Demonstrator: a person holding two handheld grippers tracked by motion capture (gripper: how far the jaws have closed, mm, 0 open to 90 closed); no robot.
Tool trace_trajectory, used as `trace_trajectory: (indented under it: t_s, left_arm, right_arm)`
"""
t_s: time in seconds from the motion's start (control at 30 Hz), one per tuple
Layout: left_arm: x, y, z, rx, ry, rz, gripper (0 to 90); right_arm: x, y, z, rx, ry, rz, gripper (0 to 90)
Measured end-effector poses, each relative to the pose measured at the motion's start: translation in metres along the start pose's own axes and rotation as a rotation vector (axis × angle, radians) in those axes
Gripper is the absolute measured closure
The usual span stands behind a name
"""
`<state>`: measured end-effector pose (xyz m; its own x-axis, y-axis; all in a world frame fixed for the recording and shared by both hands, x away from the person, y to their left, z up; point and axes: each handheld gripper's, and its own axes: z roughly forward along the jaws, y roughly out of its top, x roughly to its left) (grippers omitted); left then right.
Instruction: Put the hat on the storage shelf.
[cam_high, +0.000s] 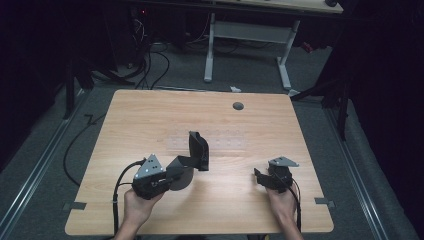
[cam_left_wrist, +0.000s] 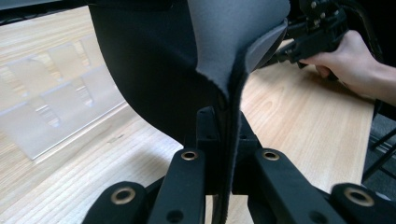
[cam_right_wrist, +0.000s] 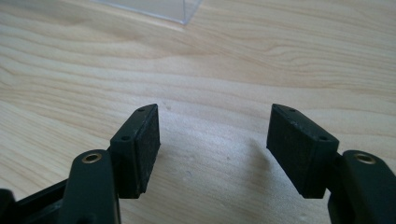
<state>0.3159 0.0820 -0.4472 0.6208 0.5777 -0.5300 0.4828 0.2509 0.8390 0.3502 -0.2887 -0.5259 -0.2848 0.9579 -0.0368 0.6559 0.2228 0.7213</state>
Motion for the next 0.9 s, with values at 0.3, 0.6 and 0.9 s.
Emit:
trace_trajectory:
  t_s: [0.3, 0.6, 0.9]
  left_arm:
    - [0.003, 0.013, -0.002, -0.043, 0.025, 0.001, 86.4]
    - [0.007, 0.033, -0.002, -0.102, 0.037, -0.021, 86.4]
    - [0.015, 0.053, 0.004, -0.147, 0.062, -0.037, 86.4]
  right_arm:
    - [-0.002, -0.004, 0.003, -0.002, 0.009, 0.019, 32.9]
    - [-0.002, -0.004, 0.003, -0.003, 0.010, 0.019, 32.9]
    - [-0.002, -0.004, 0.003, -0.003, 0.011, 0.017, 32.8]
